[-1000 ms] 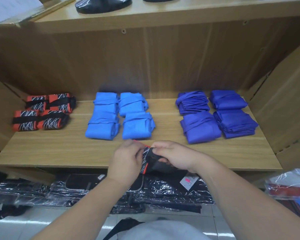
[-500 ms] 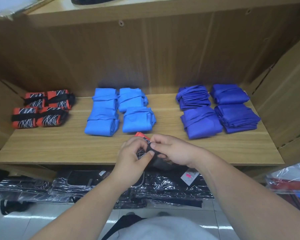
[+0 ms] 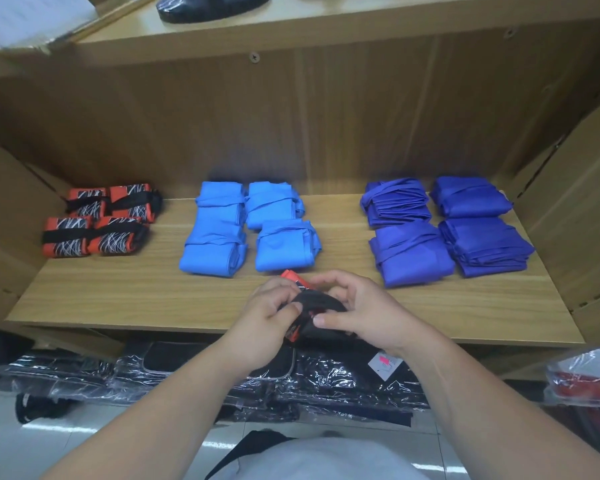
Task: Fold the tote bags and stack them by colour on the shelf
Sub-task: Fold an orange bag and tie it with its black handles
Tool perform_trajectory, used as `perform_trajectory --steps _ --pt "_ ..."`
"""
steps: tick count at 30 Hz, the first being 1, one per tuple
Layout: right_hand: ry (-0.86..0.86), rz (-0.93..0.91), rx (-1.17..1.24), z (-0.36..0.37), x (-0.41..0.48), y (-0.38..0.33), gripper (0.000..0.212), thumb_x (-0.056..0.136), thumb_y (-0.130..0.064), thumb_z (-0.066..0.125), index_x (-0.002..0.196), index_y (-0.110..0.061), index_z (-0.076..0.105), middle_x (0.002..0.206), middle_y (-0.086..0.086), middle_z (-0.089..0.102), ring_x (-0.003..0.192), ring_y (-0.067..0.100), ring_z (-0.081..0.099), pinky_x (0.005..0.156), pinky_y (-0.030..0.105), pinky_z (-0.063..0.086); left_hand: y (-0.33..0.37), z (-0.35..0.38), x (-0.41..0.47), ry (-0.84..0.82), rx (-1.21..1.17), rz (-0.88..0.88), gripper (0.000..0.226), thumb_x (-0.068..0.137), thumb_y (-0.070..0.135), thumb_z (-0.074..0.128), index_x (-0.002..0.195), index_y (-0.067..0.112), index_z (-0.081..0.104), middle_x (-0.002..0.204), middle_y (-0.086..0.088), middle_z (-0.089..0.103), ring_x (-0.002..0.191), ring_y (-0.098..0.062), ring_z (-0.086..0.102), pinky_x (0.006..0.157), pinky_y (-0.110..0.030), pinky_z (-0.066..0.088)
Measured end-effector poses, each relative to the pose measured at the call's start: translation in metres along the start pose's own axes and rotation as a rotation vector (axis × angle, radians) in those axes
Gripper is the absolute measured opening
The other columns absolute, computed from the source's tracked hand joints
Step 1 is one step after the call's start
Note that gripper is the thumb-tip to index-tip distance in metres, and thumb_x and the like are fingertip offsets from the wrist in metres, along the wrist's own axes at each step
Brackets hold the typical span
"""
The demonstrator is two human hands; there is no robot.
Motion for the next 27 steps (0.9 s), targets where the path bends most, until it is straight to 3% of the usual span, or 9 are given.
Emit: perform_trajectory --steps 3,7,10,12,15,18,22,25,27 --pt "0.010 -0.016 0.059 0.002 -0.005 0.002 0.048 0.080 0.004 0.079 0.118 -0.024 0.069 0.084 0.002 0.067 0.071 0.013 0.057 0.057 0.021 0.047 0.000 0.000 -0.003 -0.027 0.041 -0.040 0.020 0.088 0.032 0.045 0.080 0.031 0.063 0.109 0.019 0.056 0.119 -0.011 0.047 0.111 -0.040 0.032" --pt "0.089 -0.022 0.102 0.003 -0.014 0.001 0.034 0.087 0.009 0.069 0.107 -0.018 0.072 0.099 -0.002 0.077 0.089 0.009 0.068 0.079 0.021 0.054 0.005 -0.004 -0.002 -0.069 0.078 -0.033 0.020 0.079 0.048 0.044 0.069 0.042 0.060 0.104 0.020 0.055 0.114 -0.012 0.048 0.107 -0.042 0.034" --pt "0.161 -0.012 0.069 0.002 -0.015 0.000 0.011 0.094 -0.003 0.066 0.091 -0.011 0.074 0.085 -0.003 0.076 0.082 0.007 0.067 0.078 0.019 0.051 0.006 -0.008 -0.001 -0.104 0.042 0.008 0.022 0.077 0.049 0.059 0.063 0.033 0.052 0.095 0.015 0.057 0.099 -0.011 0.053 0.093 -0.033 0.041" --pt "0.164 0.011 0.028 0.004 -0.014 -0.002 0.016 0.097 -0.009 0.063 0.082 -0.008 0.070 0.075 -0.006 0.071 0.074 0.004 0.063 0.073 0.016 0.047 0.005 -0.010 -0.002 -0.107 0.015 0.029 0.037 0.079 0.040 0.068 0.064 0.027 0.038 0.093 0.004 0.058 0.090 -0.008 0.053 0.083 -0.027 0.041" --pt "0.120 0.057 -0.018 0.003 -0.011 -0.004 0.022 0.098 -0.023 0.064 0.077 -0.017 0.067 0.079 -0.002 0.069 0.081 0.010 0.061 0.079 0.024 0.045 0.004 -0.010 -0.003 -0.052 0.055 0.074 0.039 0.083 0.021 0.066 0.067 0.016 0.031 0.089 -0.006 0.056 0.085 -0.016 0.051 0.077 -0.034 0.042" --pt "0.115 0.101 0.100 0.003 -0.012 -0.003 0.020 0.090 -0.036 0.062 0.075 -0.026 0.070 0.085 -0.002 0.066 0.091 0.019 0.058 0.089 0.033 0.043 0.001 -0.006 -0.003 0.030 0.045 0.054 0.029 0.085 0.007 0.062 0.074 0.017 0.038 0.080 0.006 0.053 0.077 -0.014 0.047 0.072 -0.034 0.040" --pt "0.242 0.088 0.098 0.013 -0.013 -0.002 0.016 0.101 -0.023 0.060 0.093 -0.018 0.072 0.098 -0.003 0.071 0.086 0.006 0.063 0.084 0.019 0.047 0.006 -0.006 -0.004 0.048 0.008 0.021 0.036 0.091 -0.004 0.060 0.094 0.032 0.061 0.088 0.011 0.059 0.085 -0.009 0.054 0.081 -0.022 0.044" --pt "0.335 0.112 -0.020 0.015 -0.015 -0.003 0.028 0.098 -0.035 0.062 0.082 -0.013 0.069 0.082 0.001 0.070 0.078 0.017 0.061 0.079 0.037 0.046 0.010 -0.008 -0.002 0.024 0.077 0.033 0.030 0.093 -0.001 0.062 0.084 0.028 0.065 0.092 0.004 0.058 0.091 -0.010 0.054 0.083 -0.019 0.040" --pt "0.371 0.146 -0.002 0.014 -0.016 -0.004 0.032 0.097 -0.039 0.062 0.078 -0.015 0.067 0.087 0.006 0.076 0.083 0.028 0.070 0.085 0.045 0.053 0.012 -0.008 -0.002 0.021 0.071 0.010 0.025 0.095 0.004 0.062 0.080 0.023 0.063 0.091 0.002 0.055 0.089 -0.010 0.053 0.082 -0.019 0.039"
Point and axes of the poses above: each hand's wrist, its own x-axis towards the middle knuckle, its own z-axis out of the palm, y = z × x, the point moved 2 cm from there along x, towards the middle knuckle
